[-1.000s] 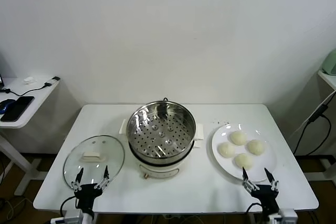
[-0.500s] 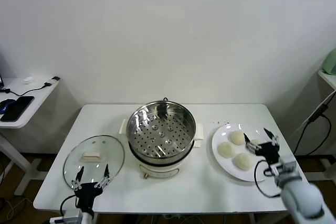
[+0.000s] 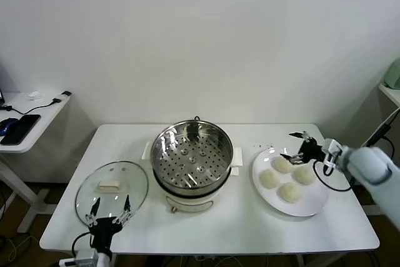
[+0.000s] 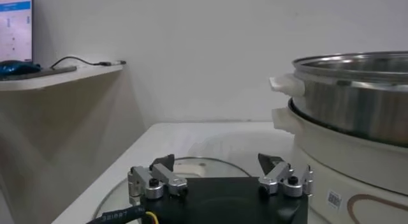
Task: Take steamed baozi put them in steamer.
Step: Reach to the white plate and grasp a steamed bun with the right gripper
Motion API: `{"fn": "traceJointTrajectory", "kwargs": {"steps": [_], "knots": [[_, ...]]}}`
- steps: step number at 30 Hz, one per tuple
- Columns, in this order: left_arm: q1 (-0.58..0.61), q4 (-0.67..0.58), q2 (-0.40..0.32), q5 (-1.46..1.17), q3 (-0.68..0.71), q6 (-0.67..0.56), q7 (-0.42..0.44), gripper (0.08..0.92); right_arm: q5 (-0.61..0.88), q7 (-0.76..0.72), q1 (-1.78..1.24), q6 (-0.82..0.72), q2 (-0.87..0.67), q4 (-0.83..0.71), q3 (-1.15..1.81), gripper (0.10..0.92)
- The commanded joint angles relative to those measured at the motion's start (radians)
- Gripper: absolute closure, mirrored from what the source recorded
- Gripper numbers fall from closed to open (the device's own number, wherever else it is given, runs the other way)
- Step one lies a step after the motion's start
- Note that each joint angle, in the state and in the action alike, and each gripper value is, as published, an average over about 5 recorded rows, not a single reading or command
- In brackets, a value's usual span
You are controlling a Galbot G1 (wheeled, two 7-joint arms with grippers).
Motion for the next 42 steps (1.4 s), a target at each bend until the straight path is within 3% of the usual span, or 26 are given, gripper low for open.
{"fn": "traceJointTrajectory", "kwargs": {"steps": [1,14,23,42], "knots": [[0.0,0.006,-0.005,0.002,0.0,-0.004,0.003,0.177,-0.057,-0.297,0.692,0.066,0.014,-0.251,-0.796,0.203],[0.001,0.029,-0.007,0.01,-0.007,-0.007,0.009,0.177,-0.033,-0.208,0.628,-0.087,0.263,-0.443,-0.843,0.203],[0.011,0.026,-0.012,0.012,-0.011,-0.007,0.009,0.177,-0.019,-0.207,0.549,-0.107,0.402,-0.559,-0.812,0.203],[0.024,0.037,-0.014,0.024,-0.003,-0.016,0.009,0.177,-0.091,-0.218,0.471,-0.086,0.454,-0.662,-0.743,0.203]]}}
